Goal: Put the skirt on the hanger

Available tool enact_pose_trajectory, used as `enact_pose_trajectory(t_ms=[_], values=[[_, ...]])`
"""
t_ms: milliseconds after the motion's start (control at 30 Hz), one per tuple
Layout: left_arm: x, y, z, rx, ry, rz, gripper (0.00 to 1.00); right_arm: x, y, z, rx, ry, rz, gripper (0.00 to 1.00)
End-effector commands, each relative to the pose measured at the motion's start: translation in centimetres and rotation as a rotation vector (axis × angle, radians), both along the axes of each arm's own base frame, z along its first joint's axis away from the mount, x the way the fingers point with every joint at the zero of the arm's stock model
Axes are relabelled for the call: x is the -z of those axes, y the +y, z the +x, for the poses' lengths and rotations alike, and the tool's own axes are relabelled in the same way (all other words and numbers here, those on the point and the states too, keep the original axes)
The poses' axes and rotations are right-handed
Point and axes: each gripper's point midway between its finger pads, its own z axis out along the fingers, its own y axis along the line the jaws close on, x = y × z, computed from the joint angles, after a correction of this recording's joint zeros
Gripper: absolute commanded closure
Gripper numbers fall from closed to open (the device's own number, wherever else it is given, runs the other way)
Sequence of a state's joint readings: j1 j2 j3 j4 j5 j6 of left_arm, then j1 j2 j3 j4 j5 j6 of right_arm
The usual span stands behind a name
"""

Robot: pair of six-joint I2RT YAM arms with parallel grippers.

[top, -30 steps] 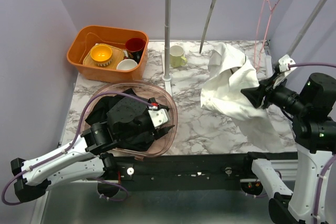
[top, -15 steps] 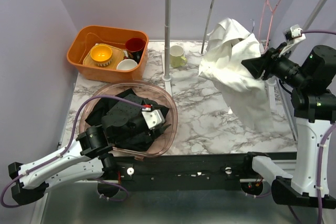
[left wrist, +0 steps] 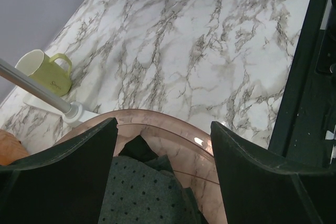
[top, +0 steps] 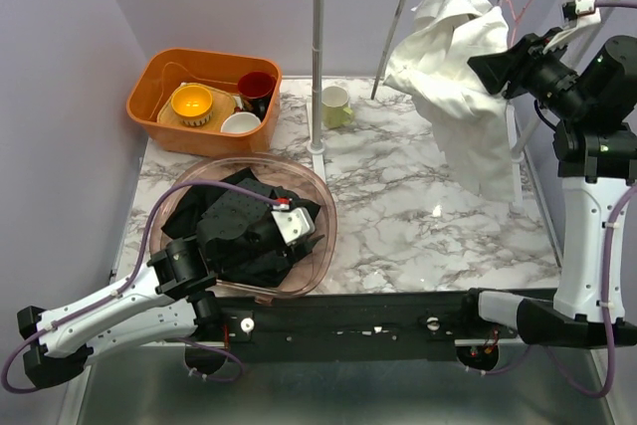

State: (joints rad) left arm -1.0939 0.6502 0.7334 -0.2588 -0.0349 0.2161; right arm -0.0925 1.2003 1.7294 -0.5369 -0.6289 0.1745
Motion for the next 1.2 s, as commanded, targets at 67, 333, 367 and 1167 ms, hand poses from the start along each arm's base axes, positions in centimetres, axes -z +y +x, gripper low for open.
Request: enact_pose_trajectory(t_ms=[67, 333, 367, 1167], values=[[0.4, 0.1, 0.8, -0.031, -0.010, 0.005, 0.16, -5.6, -0.7, 2.8, 0.040, -0.158, 0.050, 0.99], [1.1, 0.0, 1.3, -0.043, -0.002, 0.021, 0.16, -3.7, -1.7, 8.4, 0.053, -0.096, 0.064, 0.99], [1.0, 0.0, 1.3, -0.045, -0.001, 0.021, 0.16, -3.3, -1.7, 8.6, 0.049, -0.085, 0.067, 0.99], [0.5, 0.3, 1.6, -0.051, 0.015, -0.012, 0.16, 2.3, -1.3, 7.6, 0.004, 0.009, -0.001, 0.70]])
